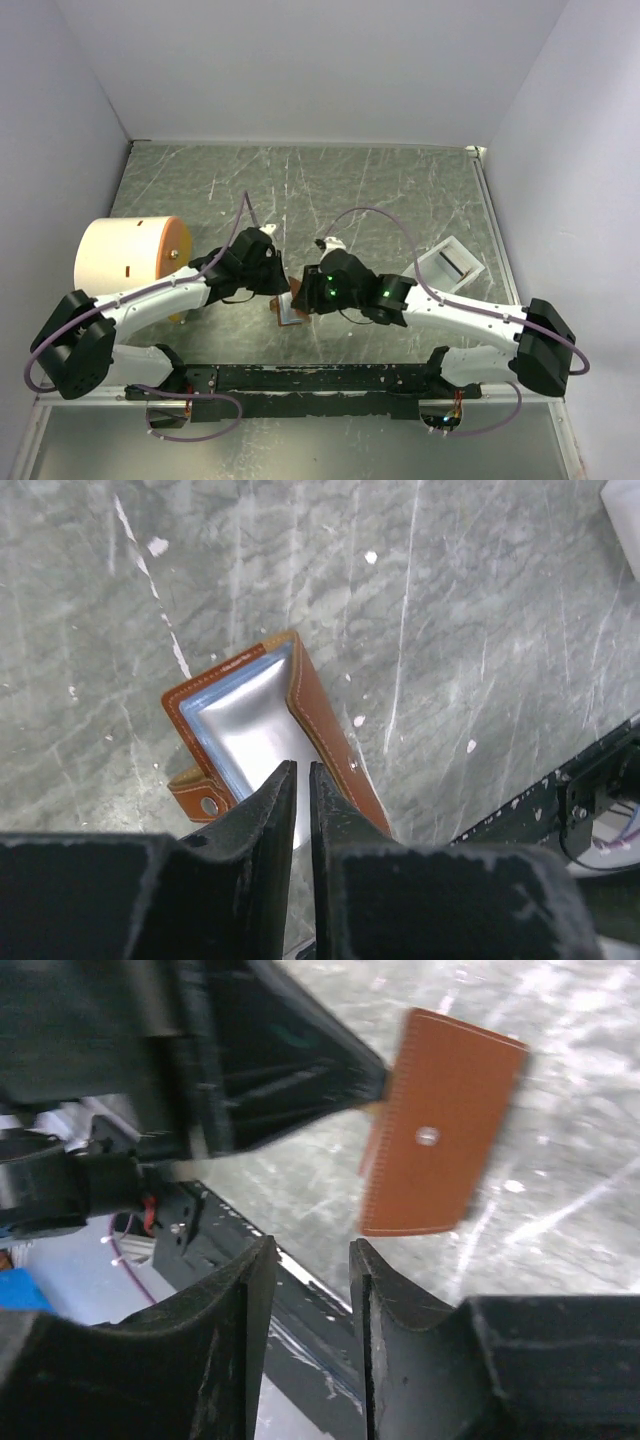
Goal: Put the credit cards into the card holder
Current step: Open the card holder at the center of the board.
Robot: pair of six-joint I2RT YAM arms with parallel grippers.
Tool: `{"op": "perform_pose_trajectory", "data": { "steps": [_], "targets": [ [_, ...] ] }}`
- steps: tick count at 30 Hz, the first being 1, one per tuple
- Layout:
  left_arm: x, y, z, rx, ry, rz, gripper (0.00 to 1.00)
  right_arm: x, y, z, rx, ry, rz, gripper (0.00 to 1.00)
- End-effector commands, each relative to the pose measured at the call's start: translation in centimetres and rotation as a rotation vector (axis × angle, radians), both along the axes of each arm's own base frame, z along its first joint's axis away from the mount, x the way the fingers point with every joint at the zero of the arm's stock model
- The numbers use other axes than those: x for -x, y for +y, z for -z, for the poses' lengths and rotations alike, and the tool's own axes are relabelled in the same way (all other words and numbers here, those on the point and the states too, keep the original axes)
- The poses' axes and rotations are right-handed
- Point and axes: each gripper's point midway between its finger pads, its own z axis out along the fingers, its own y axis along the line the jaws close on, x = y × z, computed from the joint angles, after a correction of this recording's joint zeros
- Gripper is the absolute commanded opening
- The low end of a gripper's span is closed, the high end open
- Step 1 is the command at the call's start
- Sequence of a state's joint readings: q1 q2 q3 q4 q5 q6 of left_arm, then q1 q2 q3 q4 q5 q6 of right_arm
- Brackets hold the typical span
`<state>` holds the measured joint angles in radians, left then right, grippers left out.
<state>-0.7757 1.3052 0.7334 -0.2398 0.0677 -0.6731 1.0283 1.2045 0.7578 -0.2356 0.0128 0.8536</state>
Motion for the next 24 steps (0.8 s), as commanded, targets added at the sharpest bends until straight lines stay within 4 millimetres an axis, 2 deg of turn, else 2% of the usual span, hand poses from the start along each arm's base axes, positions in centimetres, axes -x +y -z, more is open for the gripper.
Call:
{"op": "perform_pose_trajectory", "data": {
  "steps": [1, 5, 10, 12, 20, 24],
  "targets": [
    [0.9, -2.2, -1.4, 0.137, 0.000, 0.099, 0.21, -0.3, 2.1, -2.8, -0.021, -0.096, 0.013, 0.37],
    [0.7, -3.7, -2.1, 0.187, -0.017, 0.158, 0.21, 0.0, 1.6, -2.6, -0.005, -0.112, -0.003, 0.37],
    [0.0, -5.7, -3.4, 0.254, -0.039, 0.211, 0.23, 0.8, 1.2, -0.8, 0.010, -0.115, -0.058, 0.35],
    [-0.2, -6.2, -3.3, 0.262, -0.035, 0.223, 0.23, 0.8, 1.4, -0.5, 0.007, -0.120, -0.064, 0.34],
    [-0.6, -7.2, -1.0, 0.235, 0.031, 0.230, 0.25, -1.7, -0.2, 1.9, 0.127, -0.186, 0.050, 0.29],
    [-0.9, -7.0, -1.5, 0.250, 0.047, 0.169, 0.32, -2.5, -1.5, 3.8, 0.189, -0.196, 0.115, 0.26]
  ]
}}
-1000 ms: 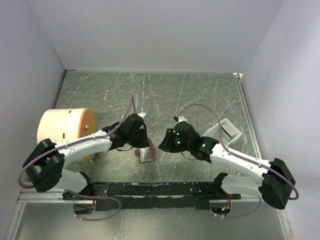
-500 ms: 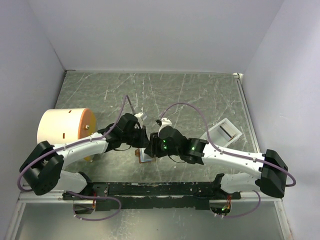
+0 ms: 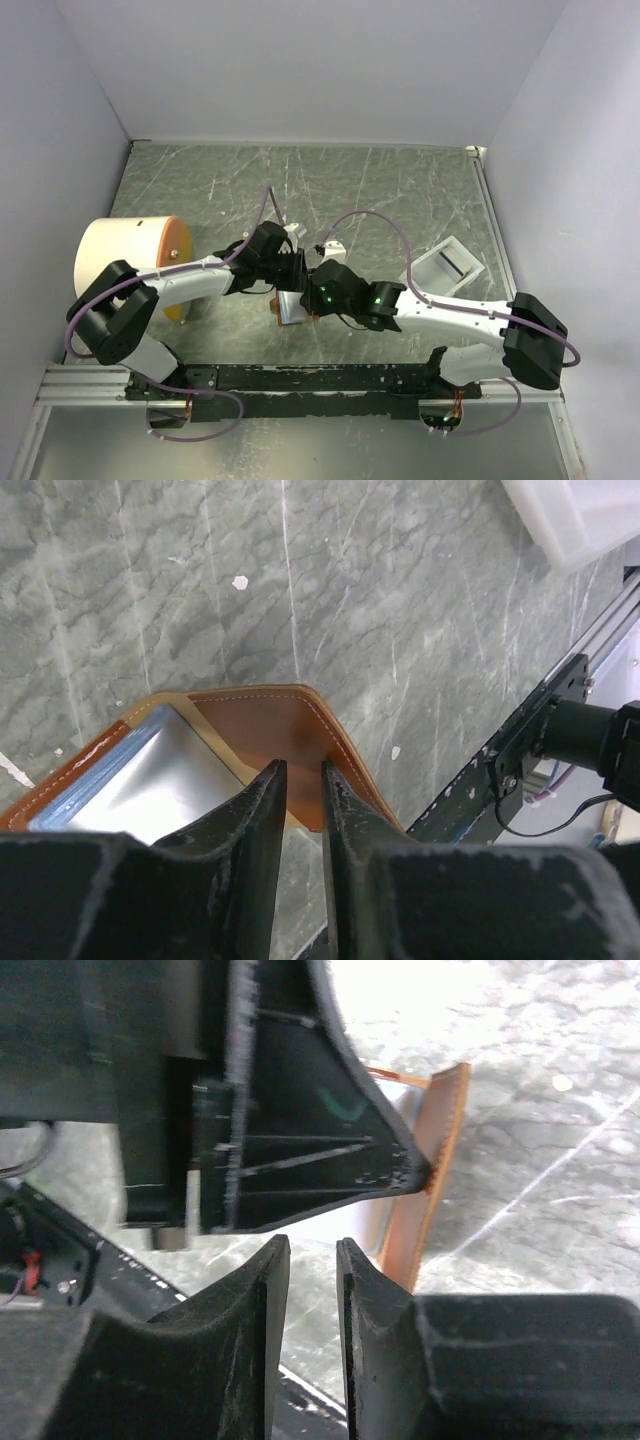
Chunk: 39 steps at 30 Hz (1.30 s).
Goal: Put the credit cards into the card holder
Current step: Open the card holder at the center of the board.
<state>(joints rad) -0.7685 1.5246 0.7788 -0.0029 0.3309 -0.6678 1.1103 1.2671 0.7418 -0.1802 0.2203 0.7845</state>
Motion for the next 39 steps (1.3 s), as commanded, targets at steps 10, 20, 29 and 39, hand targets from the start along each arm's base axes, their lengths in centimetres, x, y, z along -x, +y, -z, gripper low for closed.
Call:
{"op": "perform_pose_trajectory", "data": {
  "steps": [10, 20, 29, 39],
  "targets": [
    [-3.4, 2.9, -4.6, -0.083, -0.079, -0.241, 0.33, -1.4, -3.3, 5.4, 0.110, -0.030, 0.155, 0.24],
    [-1.1, 5.9, -3.6, -0.124, -0.064, -0.256, 0.16, -1.2, -3.4, 6.7, 0.107, 0.006, 0.174, 0.24],
    [1.2, 4.7, -0.3, -0.100, 0.018, -0.115, 0.10, -1.2, -3.6, 7.3, 0.100, 0.032, 0.176, 0.24],
    [1.6, 6.5, 1.4, -0.160, 0.007, -0.149, 0.07, -1.2, -3.8, 7.8, 0.096, 0.061, 0.179, 0.24]
  ]
}}
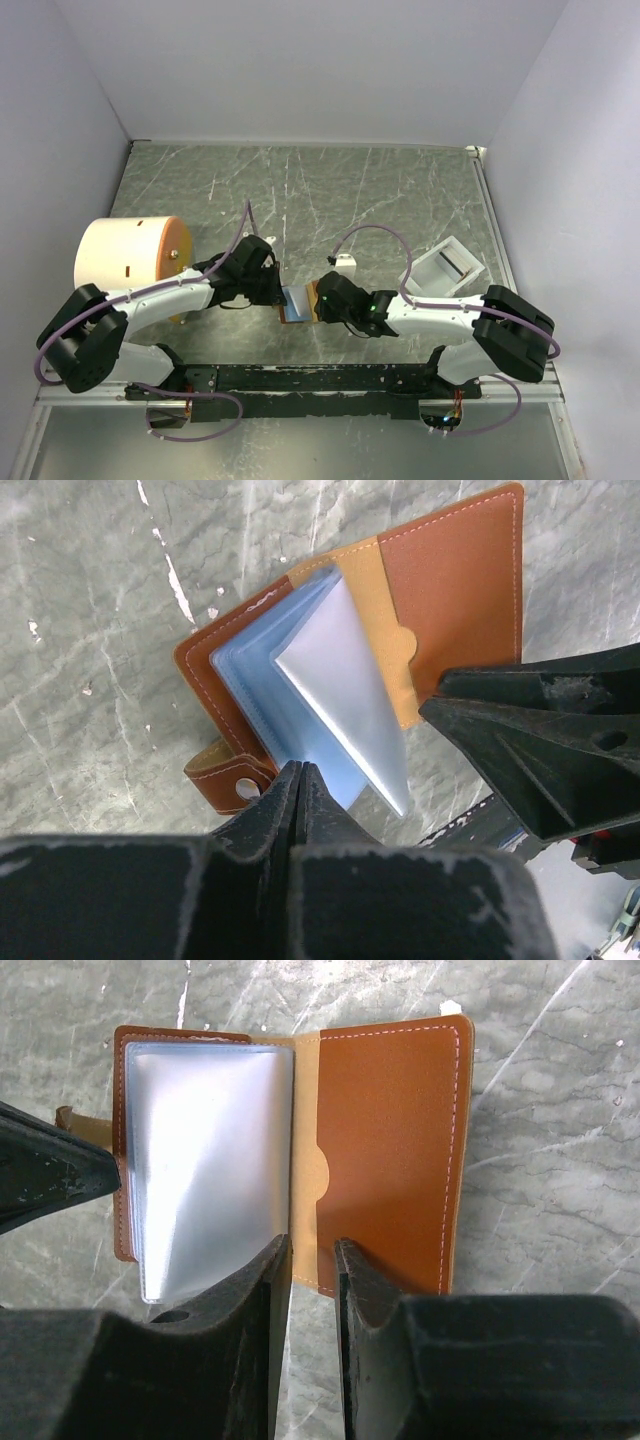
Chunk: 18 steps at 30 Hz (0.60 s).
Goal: Put the credit cards into the card holder
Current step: Open the card holder at the center of the board.
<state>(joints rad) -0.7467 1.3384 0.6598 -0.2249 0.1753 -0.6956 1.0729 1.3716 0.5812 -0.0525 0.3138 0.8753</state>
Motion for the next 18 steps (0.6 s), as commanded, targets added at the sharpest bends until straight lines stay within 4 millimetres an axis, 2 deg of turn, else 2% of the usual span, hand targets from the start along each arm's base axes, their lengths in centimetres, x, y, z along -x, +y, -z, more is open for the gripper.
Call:
{"op": "perform_pose_trajectory", "data": {
  "steps": [1, 18],
  "targets": [
    [-0.7, 0.0, -0.5, 0.012, -0.046, -0.003, 0.07, -0.1, -0.2, 0.5, -0.009, 0.011, 0.015, 0.24],
    [-1.0, -0.2, 0.7, 0.011, -0.039, -0.015, 0.07, 0.3, 0.0, 1.1, -0.051, 0.044, 0.015, 0.25]
  ]
}}
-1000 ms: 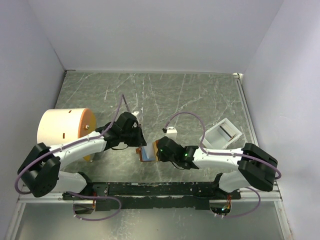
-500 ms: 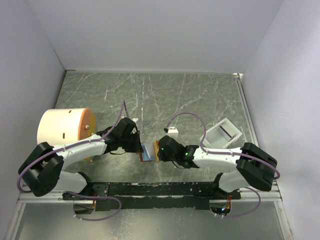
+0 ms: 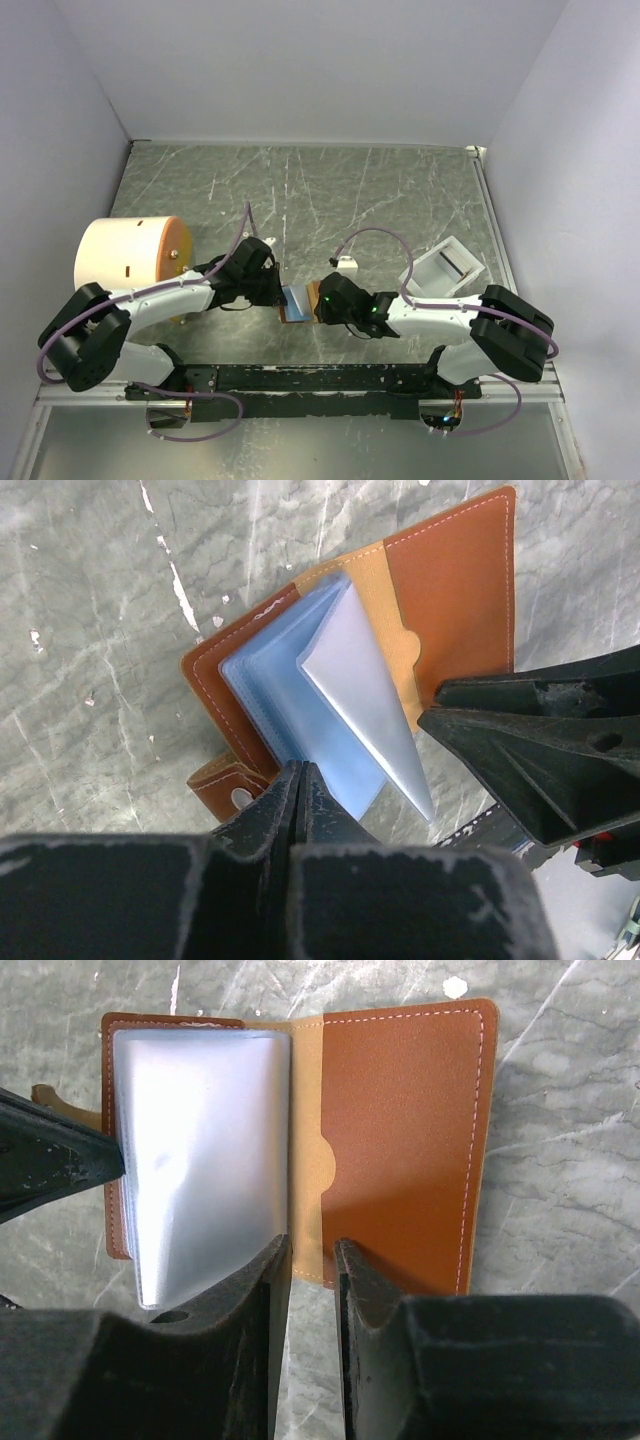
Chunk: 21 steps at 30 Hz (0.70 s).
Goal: Put the credit cards into the card holder
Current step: Open the card holder at the center of the board.
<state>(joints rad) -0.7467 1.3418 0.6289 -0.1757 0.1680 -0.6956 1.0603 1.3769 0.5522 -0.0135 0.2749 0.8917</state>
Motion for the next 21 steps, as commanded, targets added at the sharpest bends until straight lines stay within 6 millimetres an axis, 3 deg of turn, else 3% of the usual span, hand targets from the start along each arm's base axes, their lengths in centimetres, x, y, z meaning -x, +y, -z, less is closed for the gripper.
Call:
{"op": "perform_pose_trajectory", "data": {
  "steps": [1, 15, 21],
  "targets": [
    [-1.0, -0.3, 0.2, 0.003, -0.025, -0.011, 0.07, -0.1, 0.0, 0.6, -0.024, 0.018, 0.017, 0.25],
    [-0.9, 0.4, 1.3, -0.042, -0.005, -0.033, 0.07, 0.1, -0.2, 0.7, -0.030, 0.025, 0.015, 0.25],
    [-0.6, 0.2, 1.7, -0.023, 0.002, -0.020, 0.07, 0.0, 1.3, -1.1, -0.082, -0.004, -0.047, 0.38]
  ]
}}
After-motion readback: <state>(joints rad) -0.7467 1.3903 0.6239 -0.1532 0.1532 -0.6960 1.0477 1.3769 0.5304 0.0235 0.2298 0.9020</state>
